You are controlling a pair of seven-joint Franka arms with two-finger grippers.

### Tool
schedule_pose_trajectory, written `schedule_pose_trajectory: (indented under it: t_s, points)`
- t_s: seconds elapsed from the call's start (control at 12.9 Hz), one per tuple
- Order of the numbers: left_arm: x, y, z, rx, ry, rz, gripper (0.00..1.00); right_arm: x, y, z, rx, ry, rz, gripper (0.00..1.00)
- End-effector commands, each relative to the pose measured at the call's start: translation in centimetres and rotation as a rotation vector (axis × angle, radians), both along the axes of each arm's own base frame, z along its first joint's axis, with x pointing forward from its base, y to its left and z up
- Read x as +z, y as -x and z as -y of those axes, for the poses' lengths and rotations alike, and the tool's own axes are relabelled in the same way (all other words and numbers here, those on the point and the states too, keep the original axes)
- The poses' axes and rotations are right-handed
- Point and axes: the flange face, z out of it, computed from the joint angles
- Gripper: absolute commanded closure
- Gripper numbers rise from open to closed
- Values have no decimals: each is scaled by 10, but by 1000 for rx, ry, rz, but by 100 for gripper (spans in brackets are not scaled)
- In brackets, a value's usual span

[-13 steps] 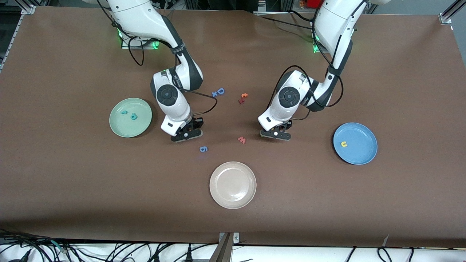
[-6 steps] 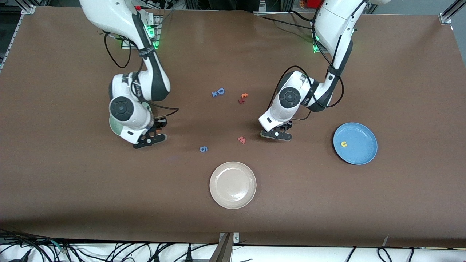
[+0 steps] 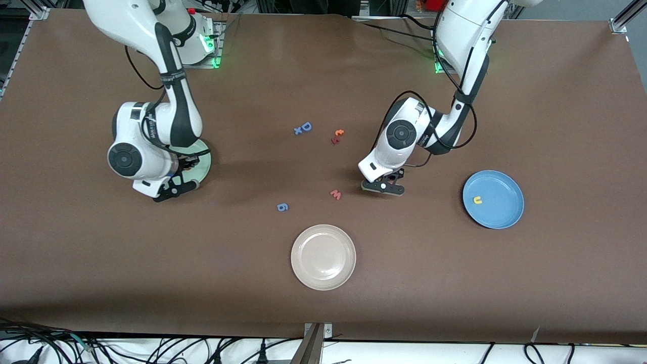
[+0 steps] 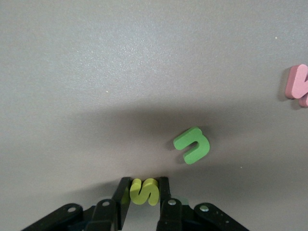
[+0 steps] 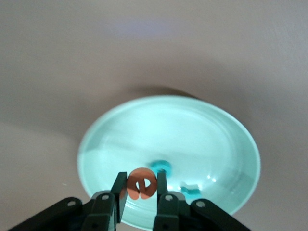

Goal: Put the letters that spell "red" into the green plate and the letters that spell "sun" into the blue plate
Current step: 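Drop the e on the green plate while the left drops the s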

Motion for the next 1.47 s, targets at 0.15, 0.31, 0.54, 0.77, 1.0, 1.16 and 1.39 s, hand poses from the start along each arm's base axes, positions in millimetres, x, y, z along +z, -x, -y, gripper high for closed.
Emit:
schedule_pose_trajectory:
  t_s: [0.15, 0.31, 0.54, 0.77, 1.0, 1.16, 1.39]
  points:
    - [-5, -6, -7, -20, -4, 6, 88, -35, -3, 34, -15, 23, 12, 84]
    - [11, -27, -34, -105, -6, 35, 88, -41, -5, 52, -42, 32, 19, 83]
    - [38, -53, -83, -177, -17, 48, 87, -37, -8, 42, -55, 31, 20, 23]
    - [49, -71, -130, -227, -10, 57, 87, -6, -14, 29, -83, 5, -7, 14]
    - [58, -84, -194, -302, -4, 64, 87, 52, -35, 3, -144, 11, -67, 14]
    - [64, -86, -237, -350, 2, 43, 87, 93, -47, -12, -138, 16, -92, 14]
    - [68, -91, -300, -422, 8, 45, 87, 138, -51, -30, -97, 61, -130, 14]
